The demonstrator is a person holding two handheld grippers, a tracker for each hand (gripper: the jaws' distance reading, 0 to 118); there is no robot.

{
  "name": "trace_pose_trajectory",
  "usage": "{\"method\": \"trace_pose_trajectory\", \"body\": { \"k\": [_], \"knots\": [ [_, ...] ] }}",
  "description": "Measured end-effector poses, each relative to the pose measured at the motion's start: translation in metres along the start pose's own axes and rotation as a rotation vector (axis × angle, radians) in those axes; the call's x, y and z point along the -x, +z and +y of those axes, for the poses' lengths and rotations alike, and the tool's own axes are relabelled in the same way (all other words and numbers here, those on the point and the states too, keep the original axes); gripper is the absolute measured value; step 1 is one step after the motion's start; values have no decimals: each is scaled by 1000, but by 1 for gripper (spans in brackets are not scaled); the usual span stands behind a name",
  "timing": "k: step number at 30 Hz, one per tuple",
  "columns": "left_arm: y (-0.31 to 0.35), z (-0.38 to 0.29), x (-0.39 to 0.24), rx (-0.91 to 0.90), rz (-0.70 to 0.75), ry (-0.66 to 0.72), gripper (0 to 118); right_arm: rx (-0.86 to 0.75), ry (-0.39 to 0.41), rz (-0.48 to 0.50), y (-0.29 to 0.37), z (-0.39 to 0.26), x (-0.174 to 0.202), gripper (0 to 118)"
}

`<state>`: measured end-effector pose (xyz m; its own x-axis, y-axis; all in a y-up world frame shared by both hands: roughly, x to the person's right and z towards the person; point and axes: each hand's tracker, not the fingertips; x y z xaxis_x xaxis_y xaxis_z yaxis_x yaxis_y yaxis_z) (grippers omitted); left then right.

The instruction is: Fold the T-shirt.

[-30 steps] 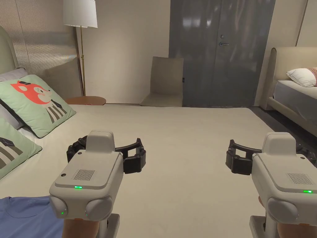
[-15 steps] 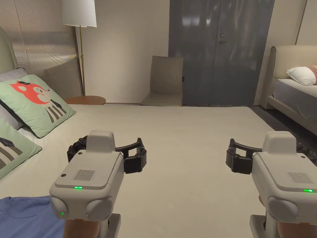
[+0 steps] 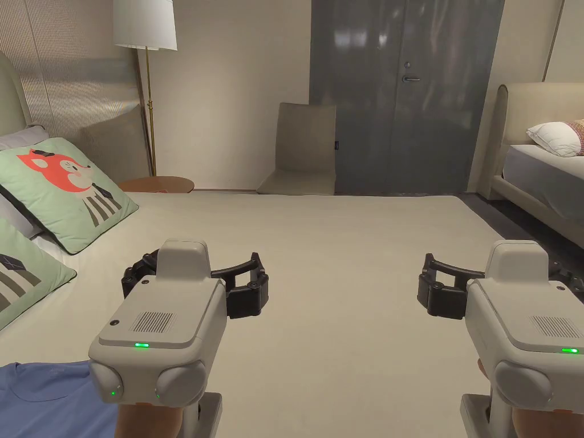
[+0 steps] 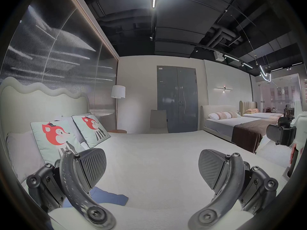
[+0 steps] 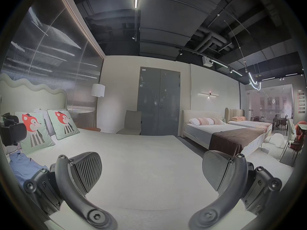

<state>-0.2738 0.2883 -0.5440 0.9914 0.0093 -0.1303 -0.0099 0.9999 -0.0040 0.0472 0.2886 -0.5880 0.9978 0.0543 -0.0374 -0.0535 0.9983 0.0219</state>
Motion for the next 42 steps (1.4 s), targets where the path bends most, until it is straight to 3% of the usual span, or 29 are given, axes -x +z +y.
{"method": "trace_pose_trajectory", "body": {
  "k": [19,21,22,23,24,25,26,27,29,31,35,38,42],
  "knots": [
    [1,0,-3,-1,-2,-2,109,-12,19,-9,5,2,0,118],
    [1,0,-3,-2,-3,0,105,-19,18,-13,5,2,-1,118],
    [2,0,-4,-5,-5,0,90,-21,18,-12,5,3,-1,118],
    [3,1,-4,-13,-4,-2,69,-24,20,-12,5,3,-1,115],
    [3,1,-6,-19,0,-11,43,-36,20,0,8,3,-1,103],
    [3,1,-8,-18,10,-21,10,-51,21,5,9,3,-2,68],
    [2,1,-9,-17,30,-33,1,-54,31,-5,9,3,-1,34],
    [2,1,-10,-19,28,-31,1,-50,50,-30,8,4,0,4],
    [2,1,-9,-2,-8,-17,0,-69,50,-73,10,3,0,1],
    [4,0,-10,-9,-20,-14,0,-48,20,-21,12,7,-3,1],
    [9,1,-10,-17,-7,-34,0,-53,33,-23,9,6,3,1],
    [20,6,10,-35,27,-42,0,-66,24,42,4,14,26,1],
    [41,13,65,-32,186,-57,0,-89,14,184,-4,16,82,1]
  ]
}}
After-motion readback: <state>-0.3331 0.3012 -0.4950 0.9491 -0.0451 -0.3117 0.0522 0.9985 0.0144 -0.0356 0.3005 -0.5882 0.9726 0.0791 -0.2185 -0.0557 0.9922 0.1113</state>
